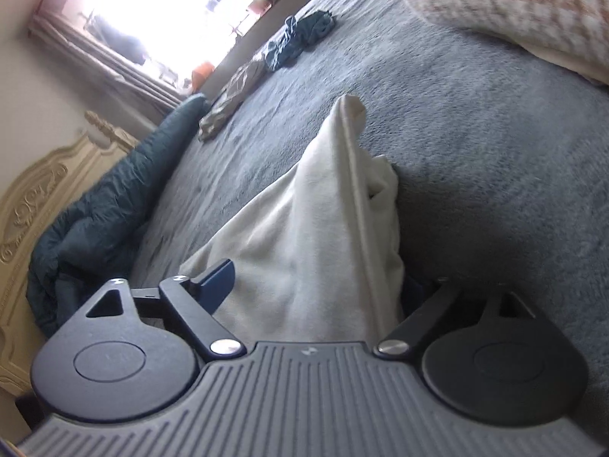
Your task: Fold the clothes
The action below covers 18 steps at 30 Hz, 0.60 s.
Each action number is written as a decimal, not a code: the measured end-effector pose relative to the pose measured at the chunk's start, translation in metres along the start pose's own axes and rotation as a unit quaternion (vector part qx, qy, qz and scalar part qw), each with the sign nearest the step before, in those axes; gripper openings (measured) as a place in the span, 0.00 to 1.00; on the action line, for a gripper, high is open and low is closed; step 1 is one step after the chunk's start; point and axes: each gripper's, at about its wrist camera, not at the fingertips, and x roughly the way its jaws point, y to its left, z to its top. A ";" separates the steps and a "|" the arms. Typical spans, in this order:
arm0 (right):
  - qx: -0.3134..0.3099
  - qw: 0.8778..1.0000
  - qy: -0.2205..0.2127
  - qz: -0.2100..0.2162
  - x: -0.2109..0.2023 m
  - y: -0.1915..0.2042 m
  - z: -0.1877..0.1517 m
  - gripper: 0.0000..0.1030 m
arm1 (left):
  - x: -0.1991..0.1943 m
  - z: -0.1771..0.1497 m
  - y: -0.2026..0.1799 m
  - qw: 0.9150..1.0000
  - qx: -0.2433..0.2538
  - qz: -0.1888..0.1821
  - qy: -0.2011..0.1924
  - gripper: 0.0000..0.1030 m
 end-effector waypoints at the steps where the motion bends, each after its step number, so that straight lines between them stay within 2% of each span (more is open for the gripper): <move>1: -0.003 1.000 0.002 -0.008 0.001 0.003 0.000 0.86 | 0.004 0.005 0.003 1.000 0.015 -0.016 0.011 1.00; 5: -0.031 0.998 0.023 -0.041 0.005 0.015 0.002 0.86 | 0.016 0.021 0.016 0.994 0.058 -0.078 0.045 1.00; 7: -0.045 0.997 0.038 -0.059 0.007 0.021 0.005 0.85 | 0.018 0.024 0.020 0.992 0.063 -0.097 0.052 1.00; 13: -0.037 0.993 0.063 -0.087 0.014 0.028 0.011 0.86 | 0.018 0.031 0.033 0.987 0.027 -0.135 0.080 1.00; 18: -0.002 0.992 0.097 -0.084 0.014 0.021 0.022 0.85 | 0.020 0.037 0.039 0.982 0.003 -0.149 0.115 1.00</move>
